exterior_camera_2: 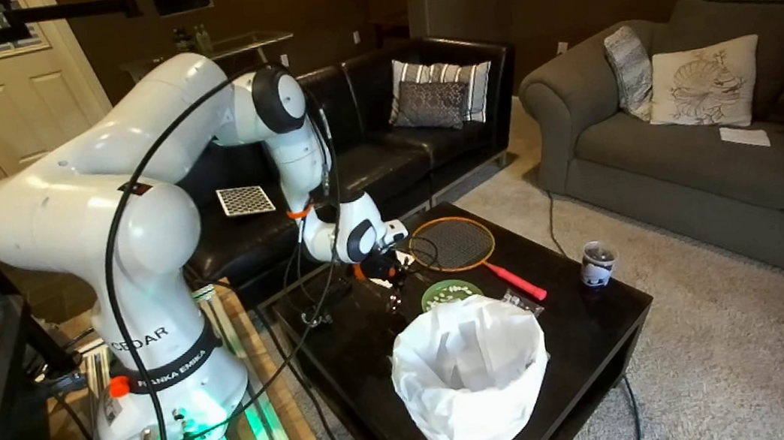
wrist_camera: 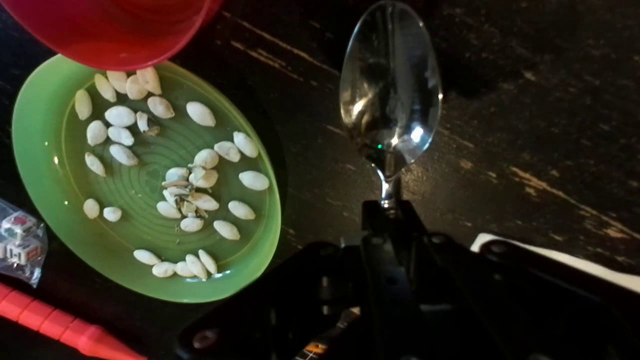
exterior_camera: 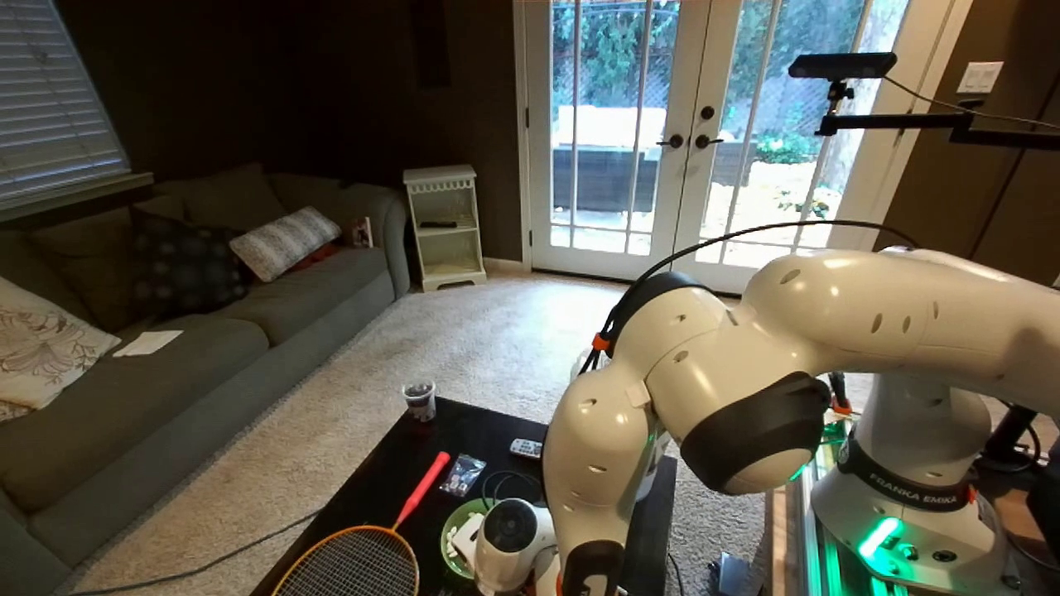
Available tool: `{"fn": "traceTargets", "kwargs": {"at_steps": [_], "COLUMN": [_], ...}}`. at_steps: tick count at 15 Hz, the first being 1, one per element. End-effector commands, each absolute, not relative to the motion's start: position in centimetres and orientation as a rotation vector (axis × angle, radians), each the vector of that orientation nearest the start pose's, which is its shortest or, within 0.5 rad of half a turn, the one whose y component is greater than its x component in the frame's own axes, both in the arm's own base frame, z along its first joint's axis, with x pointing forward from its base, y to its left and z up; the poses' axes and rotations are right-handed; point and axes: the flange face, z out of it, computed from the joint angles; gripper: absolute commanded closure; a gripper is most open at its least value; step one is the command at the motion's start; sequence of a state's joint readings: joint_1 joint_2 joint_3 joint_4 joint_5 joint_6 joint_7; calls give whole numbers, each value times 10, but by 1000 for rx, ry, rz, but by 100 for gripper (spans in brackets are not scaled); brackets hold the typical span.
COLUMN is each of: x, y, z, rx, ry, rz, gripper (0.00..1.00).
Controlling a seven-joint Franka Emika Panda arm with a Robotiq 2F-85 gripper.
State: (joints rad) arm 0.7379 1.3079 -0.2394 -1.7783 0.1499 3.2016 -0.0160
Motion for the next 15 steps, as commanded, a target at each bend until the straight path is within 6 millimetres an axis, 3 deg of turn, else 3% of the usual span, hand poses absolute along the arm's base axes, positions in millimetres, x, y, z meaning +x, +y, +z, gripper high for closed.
{"fn": "traceTargets", "kwargs": {"at_steps": [1, 15], "x": [490, 490], "y": [239, 243], "z": [-140, -167], "rx": [-3165, -3152], "ry": [-872, -853], "rz": [-300, -191], "gripper": [98, 98]}}
